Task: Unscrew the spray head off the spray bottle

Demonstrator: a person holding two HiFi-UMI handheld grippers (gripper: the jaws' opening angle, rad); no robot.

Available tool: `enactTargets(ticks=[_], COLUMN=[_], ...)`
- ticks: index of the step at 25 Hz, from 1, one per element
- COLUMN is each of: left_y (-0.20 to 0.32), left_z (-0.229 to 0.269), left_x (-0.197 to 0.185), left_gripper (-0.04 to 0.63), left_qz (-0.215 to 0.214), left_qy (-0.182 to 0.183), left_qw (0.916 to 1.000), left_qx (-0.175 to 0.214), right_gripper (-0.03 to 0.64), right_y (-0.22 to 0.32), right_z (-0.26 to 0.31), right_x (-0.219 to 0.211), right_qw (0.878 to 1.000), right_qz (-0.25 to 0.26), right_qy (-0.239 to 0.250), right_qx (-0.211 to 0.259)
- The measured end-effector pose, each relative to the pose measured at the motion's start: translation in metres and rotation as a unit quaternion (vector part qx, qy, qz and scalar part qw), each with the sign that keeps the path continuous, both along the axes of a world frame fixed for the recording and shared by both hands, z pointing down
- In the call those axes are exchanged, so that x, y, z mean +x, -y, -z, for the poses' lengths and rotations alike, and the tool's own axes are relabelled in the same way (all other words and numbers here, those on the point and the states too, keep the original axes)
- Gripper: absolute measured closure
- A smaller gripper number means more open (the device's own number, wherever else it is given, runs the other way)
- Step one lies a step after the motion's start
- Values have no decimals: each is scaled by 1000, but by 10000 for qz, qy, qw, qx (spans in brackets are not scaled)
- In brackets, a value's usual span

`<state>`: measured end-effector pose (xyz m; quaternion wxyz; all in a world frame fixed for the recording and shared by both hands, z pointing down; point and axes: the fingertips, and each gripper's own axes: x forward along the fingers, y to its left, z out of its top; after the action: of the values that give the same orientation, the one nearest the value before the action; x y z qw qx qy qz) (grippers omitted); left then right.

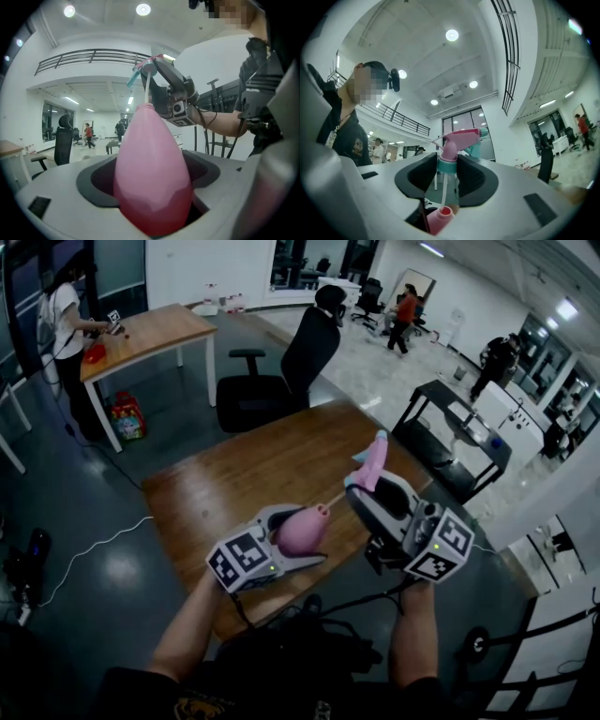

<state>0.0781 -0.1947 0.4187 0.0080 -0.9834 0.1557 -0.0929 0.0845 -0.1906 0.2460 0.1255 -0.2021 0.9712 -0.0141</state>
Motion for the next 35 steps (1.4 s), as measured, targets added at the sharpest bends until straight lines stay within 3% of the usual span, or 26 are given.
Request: enactTargets(ticks=[9,15,25,35], left_y=[29,38,49,55], left_z=[-21,-33,-12,19], left_x=[-14,-18,-28,-29], left_gripper=[165,165,164,164], left_qz=[777,1139,1553,1765], left_qy=[321,487,260,-57], left_qw=[9964,9921,9875,9841], left_qx=[-84,-198,4,209], right_gripper=[477,477,477,474], right_y=[16,18,38,52], right_z=[16,33,18,-20], right_x=[5,20,43,54], right_qw=[9972,9930,9779,9664], right_qz=[-697,-1074,-2038,-2560], right_qy=[-121,143,118,-96], right_qx=[247,461,459,202])
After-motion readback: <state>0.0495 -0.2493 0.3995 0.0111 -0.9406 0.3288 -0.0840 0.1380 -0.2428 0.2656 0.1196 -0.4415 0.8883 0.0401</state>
